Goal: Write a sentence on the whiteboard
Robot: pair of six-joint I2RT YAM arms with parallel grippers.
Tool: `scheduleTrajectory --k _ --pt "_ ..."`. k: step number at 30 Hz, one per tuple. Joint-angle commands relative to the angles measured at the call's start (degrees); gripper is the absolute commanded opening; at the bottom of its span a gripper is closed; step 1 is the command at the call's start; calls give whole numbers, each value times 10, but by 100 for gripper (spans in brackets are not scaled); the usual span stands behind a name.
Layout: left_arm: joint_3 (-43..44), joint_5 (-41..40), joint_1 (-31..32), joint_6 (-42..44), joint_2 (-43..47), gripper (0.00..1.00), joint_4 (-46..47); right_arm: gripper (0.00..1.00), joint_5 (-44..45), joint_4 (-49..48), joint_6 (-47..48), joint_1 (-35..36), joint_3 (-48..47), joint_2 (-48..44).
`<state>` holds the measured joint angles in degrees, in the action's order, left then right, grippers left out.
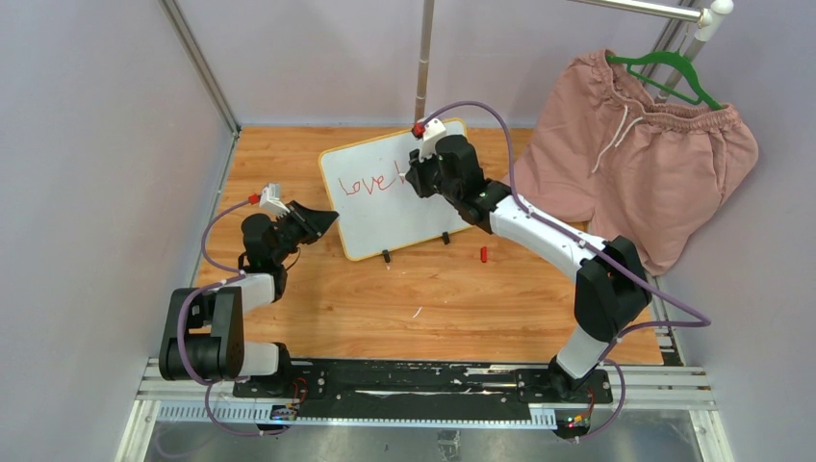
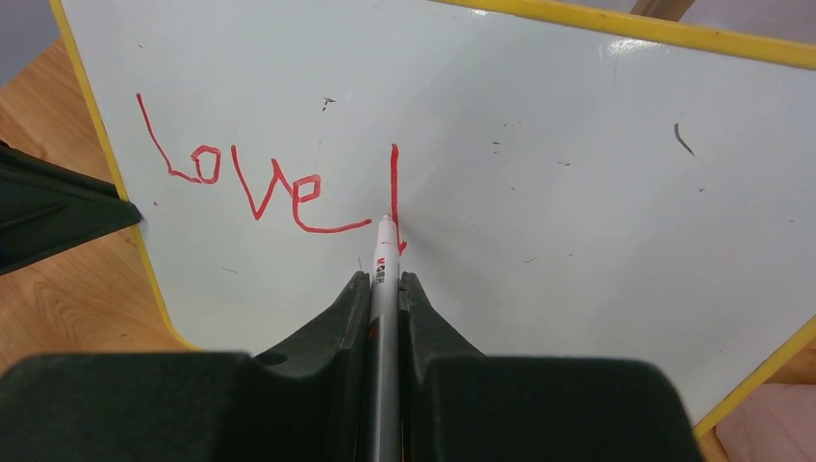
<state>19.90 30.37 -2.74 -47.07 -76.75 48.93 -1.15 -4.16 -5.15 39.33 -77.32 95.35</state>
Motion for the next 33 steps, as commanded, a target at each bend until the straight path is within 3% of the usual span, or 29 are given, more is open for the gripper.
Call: scheduleTrajectory --k 1,33 --pt "-4 -7 3 6 8 0 -8 0 11 9 -3 -5 -27 10" --pt "-4 -8 3 9 12 0 -13 0 42 26 -10 -24 -35 13"
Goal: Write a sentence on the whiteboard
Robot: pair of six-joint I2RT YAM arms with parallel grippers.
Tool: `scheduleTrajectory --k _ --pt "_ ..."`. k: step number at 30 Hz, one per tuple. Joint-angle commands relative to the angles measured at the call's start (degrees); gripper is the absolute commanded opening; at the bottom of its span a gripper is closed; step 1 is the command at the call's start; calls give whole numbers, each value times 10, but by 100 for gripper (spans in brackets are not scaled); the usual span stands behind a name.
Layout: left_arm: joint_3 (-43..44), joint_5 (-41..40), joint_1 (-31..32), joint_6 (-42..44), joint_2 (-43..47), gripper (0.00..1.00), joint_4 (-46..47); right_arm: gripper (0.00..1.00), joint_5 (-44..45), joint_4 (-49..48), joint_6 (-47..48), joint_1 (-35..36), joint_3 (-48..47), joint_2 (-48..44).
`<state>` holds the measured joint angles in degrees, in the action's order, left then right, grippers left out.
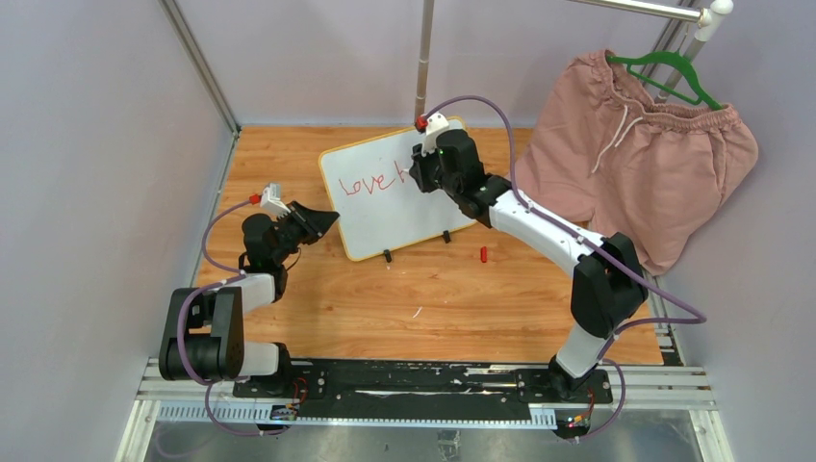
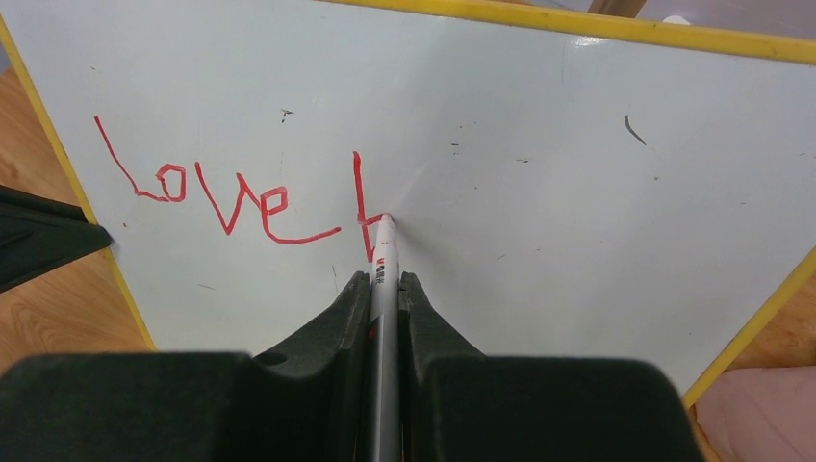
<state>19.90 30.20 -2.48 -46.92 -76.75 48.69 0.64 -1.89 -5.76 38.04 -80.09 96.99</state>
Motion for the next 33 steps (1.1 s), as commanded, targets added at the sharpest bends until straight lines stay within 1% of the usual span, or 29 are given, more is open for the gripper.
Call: scheduleTrajectory --k 1,17,21,27,33 --pt "-4 -6 0 7 12 0 -10 0 23 3 -3 -12 -6 -4" --pt "-4 -6 1 7 10 0 -10 0 10 -16 -18 -12 51 -23" --pt "-4 -6 1 8 11 0 -10 0 17 -16 -16 -11 54 -29" --pt "-4 -6 0 9 11 0 -10 0 19 -33 -22 -11 59 -62" --pt "-4 -5 1 9 12 0 -10 0 13 -21 -14 -12 39 -55"
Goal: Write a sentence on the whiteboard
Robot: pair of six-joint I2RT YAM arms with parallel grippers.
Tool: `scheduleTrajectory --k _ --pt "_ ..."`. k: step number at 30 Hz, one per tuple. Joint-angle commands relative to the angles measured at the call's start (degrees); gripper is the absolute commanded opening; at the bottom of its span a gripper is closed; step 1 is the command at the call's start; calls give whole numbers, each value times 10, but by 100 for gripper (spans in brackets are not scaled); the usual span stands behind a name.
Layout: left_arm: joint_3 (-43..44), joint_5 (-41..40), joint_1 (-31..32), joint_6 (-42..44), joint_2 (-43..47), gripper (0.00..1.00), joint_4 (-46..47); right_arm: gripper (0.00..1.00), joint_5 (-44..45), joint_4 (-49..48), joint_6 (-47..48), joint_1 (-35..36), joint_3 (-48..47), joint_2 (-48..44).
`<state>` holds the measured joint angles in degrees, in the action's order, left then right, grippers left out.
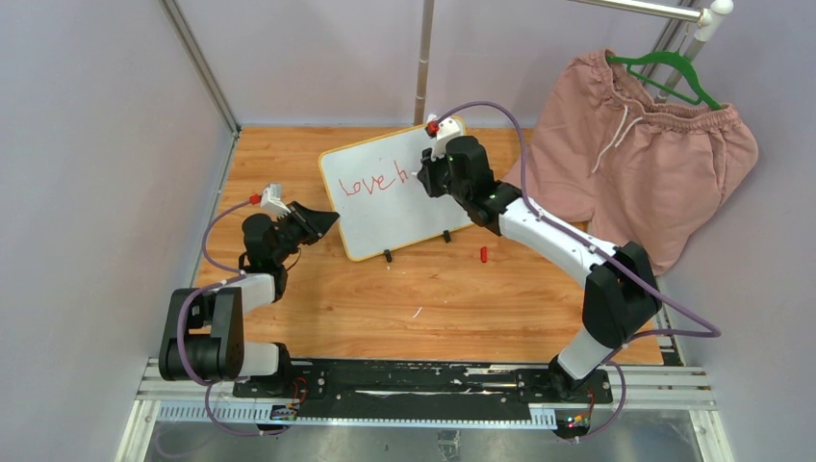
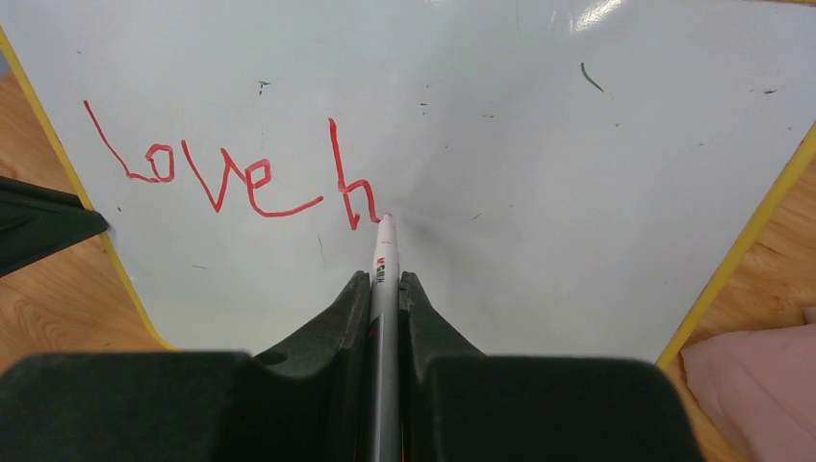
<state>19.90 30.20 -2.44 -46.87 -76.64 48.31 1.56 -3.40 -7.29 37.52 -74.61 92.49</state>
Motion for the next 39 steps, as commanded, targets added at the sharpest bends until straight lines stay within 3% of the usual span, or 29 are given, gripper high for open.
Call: scheduleTrajectory --k 1,39 --pt "-4 -5 1 8 11 0 -7 0 2 -5 1 -7 -19 -6" --pt "-4 -5 1 9 12 0 -7 0 -2 15 -6 -27 -48 27"
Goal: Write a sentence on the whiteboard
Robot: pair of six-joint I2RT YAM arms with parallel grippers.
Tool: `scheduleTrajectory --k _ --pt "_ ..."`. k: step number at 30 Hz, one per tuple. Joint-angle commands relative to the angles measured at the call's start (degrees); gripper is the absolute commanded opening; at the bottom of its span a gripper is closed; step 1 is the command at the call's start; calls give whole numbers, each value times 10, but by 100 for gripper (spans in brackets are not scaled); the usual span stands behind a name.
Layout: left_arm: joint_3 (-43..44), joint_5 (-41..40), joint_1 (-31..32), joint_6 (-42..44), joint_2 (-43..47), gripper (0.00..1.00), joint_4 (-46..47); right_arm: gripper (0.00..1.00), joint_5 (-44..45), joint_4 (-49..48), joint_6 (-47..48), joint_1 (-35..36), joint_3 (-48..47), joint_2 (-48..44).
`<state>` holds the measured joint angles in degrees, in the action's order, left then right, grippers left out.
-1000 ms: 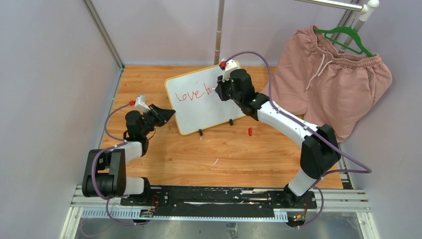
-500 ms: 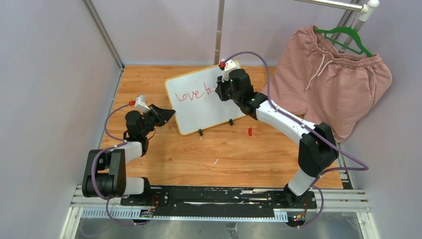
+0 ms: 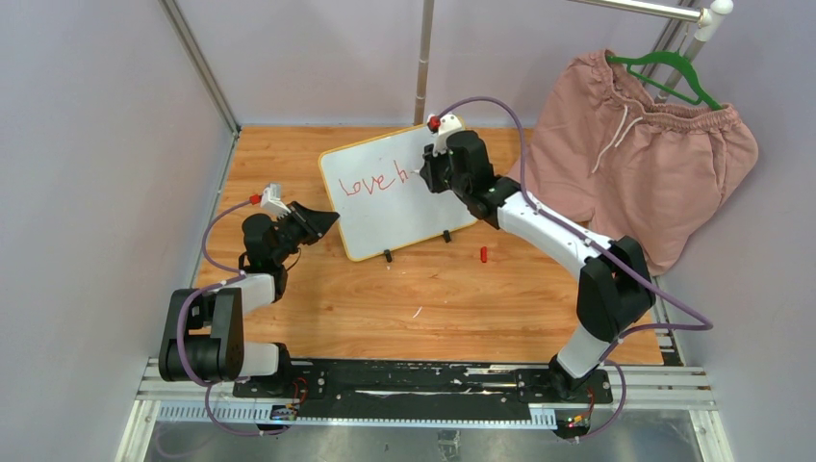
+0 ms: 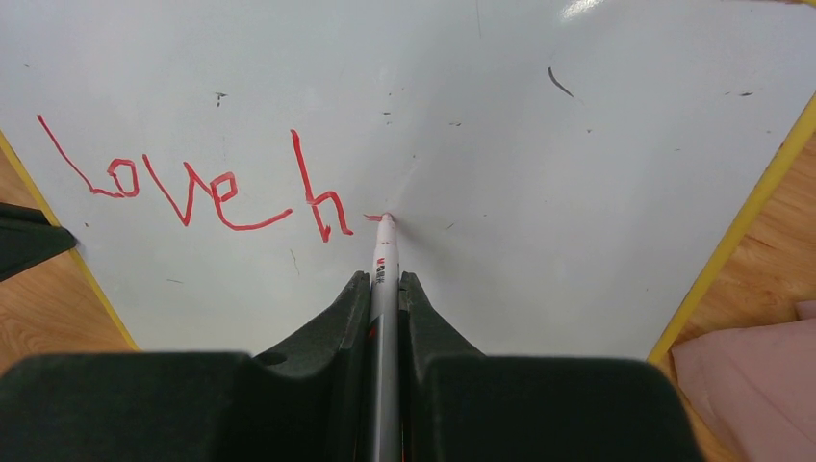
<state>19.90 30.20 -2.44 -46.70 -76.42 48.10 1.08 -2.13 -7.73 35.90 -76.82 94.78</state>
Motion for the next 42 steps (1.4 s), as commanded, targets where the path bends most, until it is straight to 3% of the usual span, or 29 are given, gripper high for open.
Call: scheduleTrajectory --k 1,14,42 --pt "-4 -5 1 7 10 0 -5 0 2 3 -1 -11 -29 6" --pt "-3 -5 1 6 10 0 -5 0 -24 10 -3 -5 -50 23" --pt "-4 -4 0 6 10 0 -5 0 -12 -6 -17 -1 29 -7"
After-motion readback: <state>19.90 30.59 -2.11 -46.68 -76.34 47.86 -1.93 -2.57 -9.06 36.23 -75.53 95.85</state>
